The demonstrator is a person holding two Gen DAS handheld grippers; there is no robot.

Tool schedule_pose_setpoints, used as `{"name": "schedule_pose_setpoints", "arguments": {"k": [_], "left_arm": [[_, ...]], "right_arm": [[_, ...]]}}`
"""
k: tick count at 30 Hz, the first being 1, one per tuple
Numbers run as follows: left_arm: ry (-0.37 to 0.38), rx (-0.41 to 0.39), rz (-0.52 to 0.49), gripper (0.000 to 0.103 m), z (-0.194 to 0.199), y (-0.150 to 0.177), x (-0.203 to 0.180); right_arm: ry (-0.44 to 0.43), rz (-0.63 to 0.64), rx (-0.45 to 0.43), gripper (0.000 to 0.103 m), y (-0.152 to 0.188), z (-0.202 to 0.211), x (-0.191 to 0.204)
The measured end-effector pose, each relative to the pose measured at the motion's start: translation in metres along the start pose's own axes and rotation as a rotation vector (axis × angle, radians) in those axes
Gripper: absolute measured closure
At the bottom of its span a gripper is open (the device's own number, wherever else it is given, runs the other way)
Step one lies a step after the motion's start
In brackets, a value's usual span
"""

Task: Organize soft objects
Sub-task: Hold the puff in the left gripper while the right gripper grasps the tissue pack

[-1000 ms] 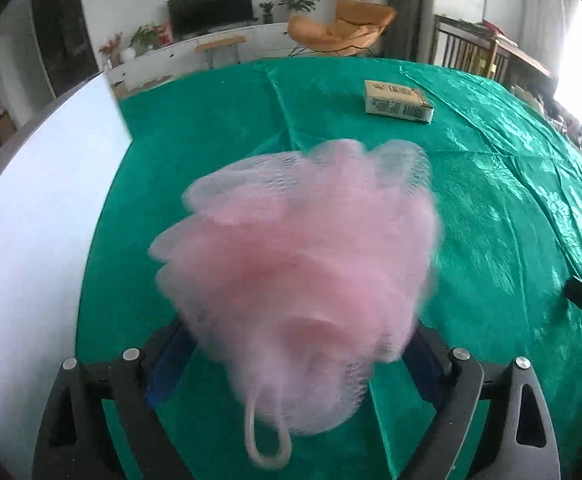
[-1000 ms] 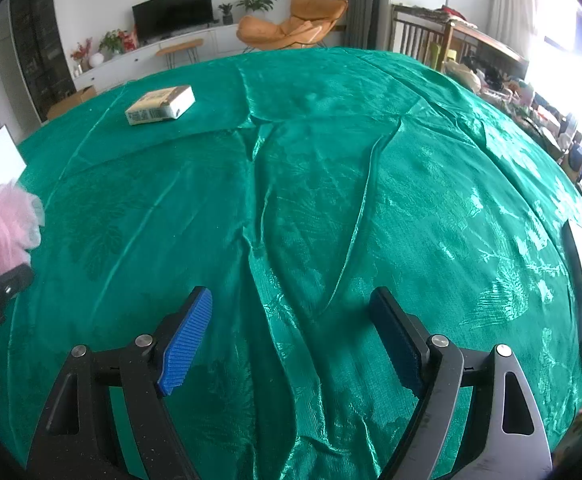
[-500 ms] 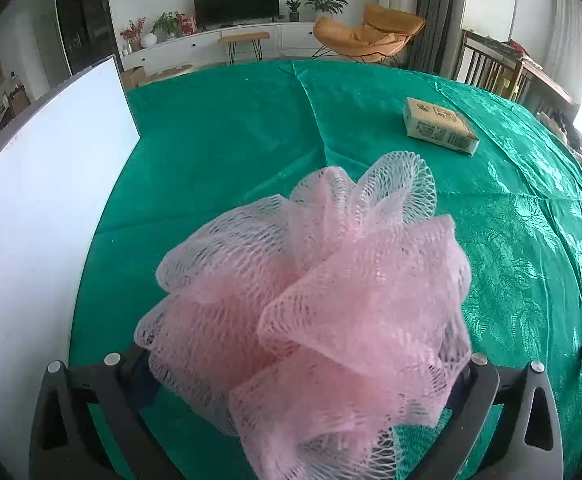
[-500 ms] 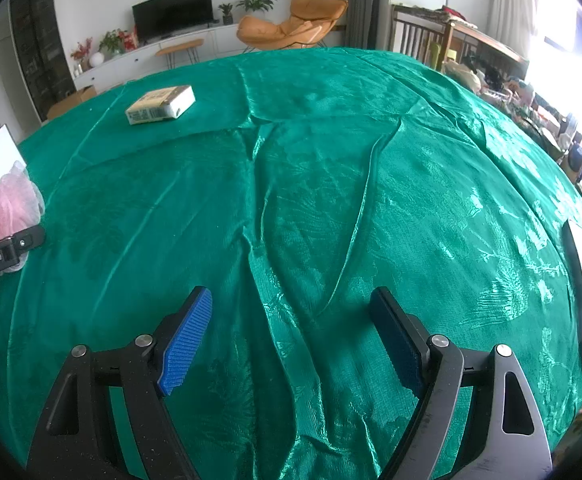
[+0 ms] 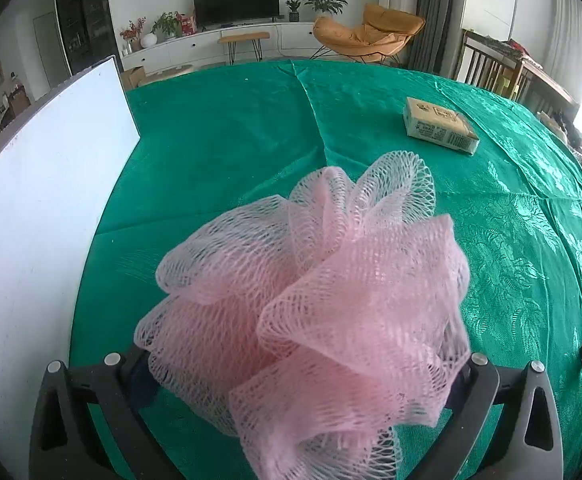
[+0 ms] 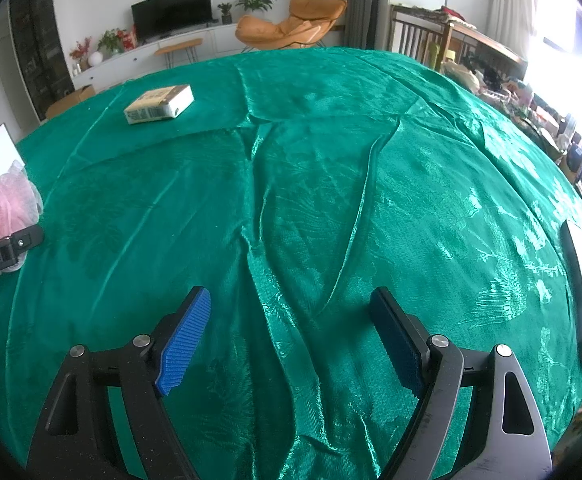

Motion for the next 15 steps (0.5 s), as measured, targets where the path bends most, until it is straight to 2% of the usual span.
{"name": "schedule_pose_setpoints", "arguments": {"k": [11,15], "left_arm": [[0.000,0.000,0.000,0.000,-0.0002,0.0000,-0.0003],[0.000,0.000,0.000,0.000,0.0000,0.0001,-0.0001]], "right_arm": [[-0.004,0.002,0.002,0.018,0.0002,-0.0001,0.0005],[-0.065,0.036,0.064,0.018,-0.0072,-0.0024,0.0023]]}}
Point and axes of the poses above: each gripper's, at about its wrist camera, not at the fingertips, and z roughly against the way its jaws point, x to its left, y to its underside, the point moved 10 cm from there along -z, roughly the way its jaws point, and after that the axes turned 15 degrees about -y, right-handed, at the moved point
